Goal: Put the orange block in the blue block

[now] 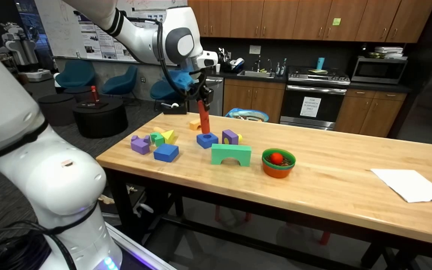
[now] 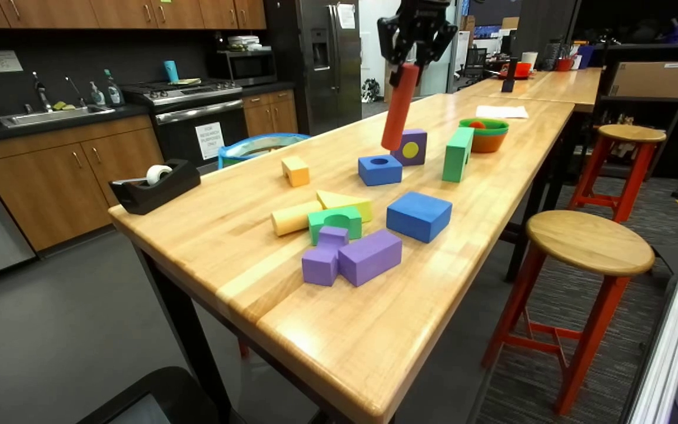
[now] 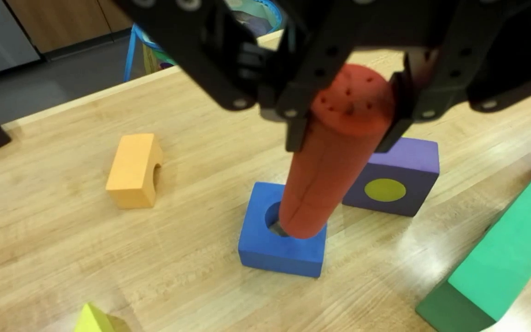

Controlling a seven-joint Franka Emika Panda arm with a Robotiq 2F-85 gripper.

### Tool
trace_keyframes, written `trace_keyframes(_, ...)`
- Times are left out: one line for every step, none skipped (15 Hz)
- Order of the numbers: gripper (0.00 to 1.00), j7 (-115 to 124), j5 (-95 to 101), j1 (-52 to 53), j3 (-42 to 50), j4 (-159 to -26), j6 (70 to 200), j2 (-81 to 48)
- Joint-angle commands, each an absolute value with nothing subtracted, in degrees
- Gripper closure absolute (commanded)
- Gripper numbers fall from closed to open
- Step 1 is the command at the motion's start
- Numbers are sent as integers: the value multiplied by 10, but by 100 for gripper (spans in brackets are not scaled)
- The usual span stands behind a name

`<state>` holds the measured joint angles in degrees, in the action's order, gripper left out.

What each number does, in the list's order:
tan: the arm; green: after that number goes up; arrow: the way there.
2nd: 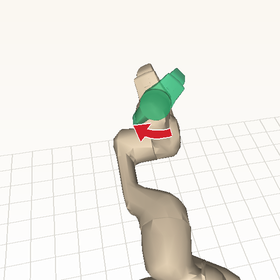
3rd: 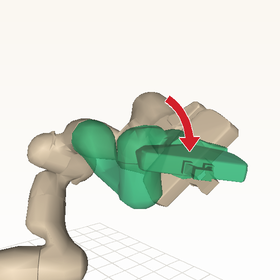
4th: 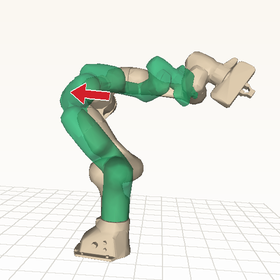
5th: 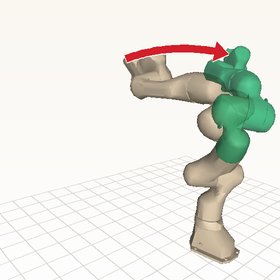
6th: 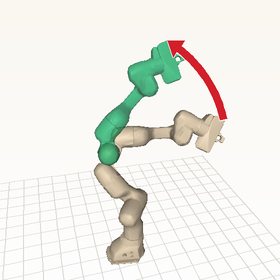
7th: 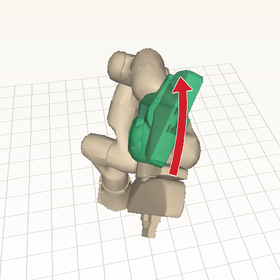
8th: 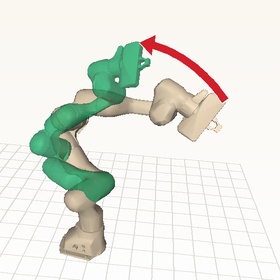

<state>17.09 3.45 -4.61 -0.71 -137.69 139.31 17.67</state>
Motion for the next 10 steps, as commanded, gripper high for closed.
trace_keyframes(85,155,17,-42,-4,-1390,1427,169)
trace_keyframes(85,153,15,-41,-4,-1393,1433,168)
trace_keyframes(85,151,15,-40,-4,-1394,1439,165)
trace_keyframes(85,150,13,-39,-4,-1395,1444,163)
trace_keyframes(85,149,12,-38,-4,-1397,1448,163)
trace_keyframes(85,147,10,-37,-3,-1397,1453,161)
trace_keyframes(85,147,9,-37,-3,-1397,1456,160)
trace_keyframes(85,147,8,-36,-4,-1398,1459,159)
trace_keyframes(85,146,7,-35,-4,-1398,1463,157)
trace_keyframes(85,146,6,-35,-4,-1398,1465,155)
